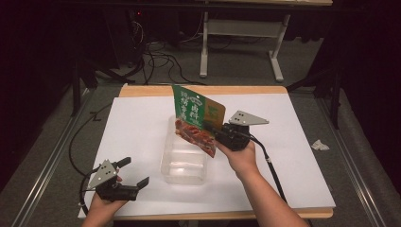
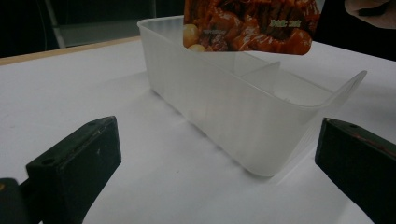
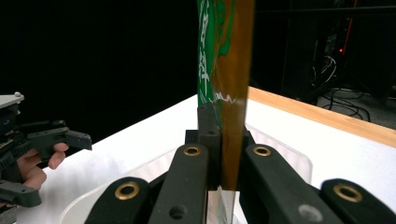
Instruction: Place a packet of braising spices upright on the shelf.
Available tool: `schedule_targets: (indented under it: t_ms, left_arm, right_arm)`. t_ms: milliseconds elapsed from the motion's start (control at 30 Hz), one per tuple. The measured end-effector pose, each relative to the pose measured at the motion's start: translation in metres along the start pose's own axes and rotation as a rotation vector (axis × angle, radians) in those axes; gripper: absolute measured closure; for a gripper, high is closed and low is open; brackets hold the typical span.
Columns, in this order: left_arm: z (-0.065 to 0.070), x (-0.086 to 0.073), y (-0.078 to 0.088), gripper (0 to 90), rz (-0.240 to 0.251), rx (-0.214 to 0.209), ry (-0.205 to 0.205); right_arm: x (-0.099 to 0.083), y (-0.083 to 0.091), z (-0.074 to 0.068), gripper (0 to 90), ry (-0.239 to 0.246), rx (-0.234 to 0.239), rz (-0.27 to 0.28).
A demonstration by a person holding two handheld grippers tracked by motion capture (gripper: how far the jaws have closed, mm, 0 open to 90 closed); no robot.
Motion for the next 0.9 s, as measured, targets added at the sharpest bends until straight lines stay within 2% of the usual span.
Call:
schedule_targets:
  t_ms: [167, 400, 900]
  left_arm:
    - [0.001, 0.0, 0.0, 0.9, 0.001, -0.001, -0.005]
    - [0.001, 0.0, 0.0, 0.9, -0.002, -0.005, -0.006]
    - [0.001, 0.002, 0.002, 0.9, 0.009, 0.0, -0.014]
  right_arm:
    - [0.0, -0.011, 0.001, 90.0, 0.008, 0.013, -0.011]
    - [-0.003, -0.017, 0.003, 90.0, 0.01, 0.035, -0.036]
    - [-0.007, -0.028, 0.002, 90.0, -0.015, 0.019, -0.052]
Point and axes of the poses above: each handheld gripper's, and its own axes: y roughly backward along the jaws, x roughly out of its top, z roughly to its right, the point moved 1 cm from there along -y, roughly forward along the jaws, and after that the axes turned 2 degrees about -y, right-handed, at the moved point
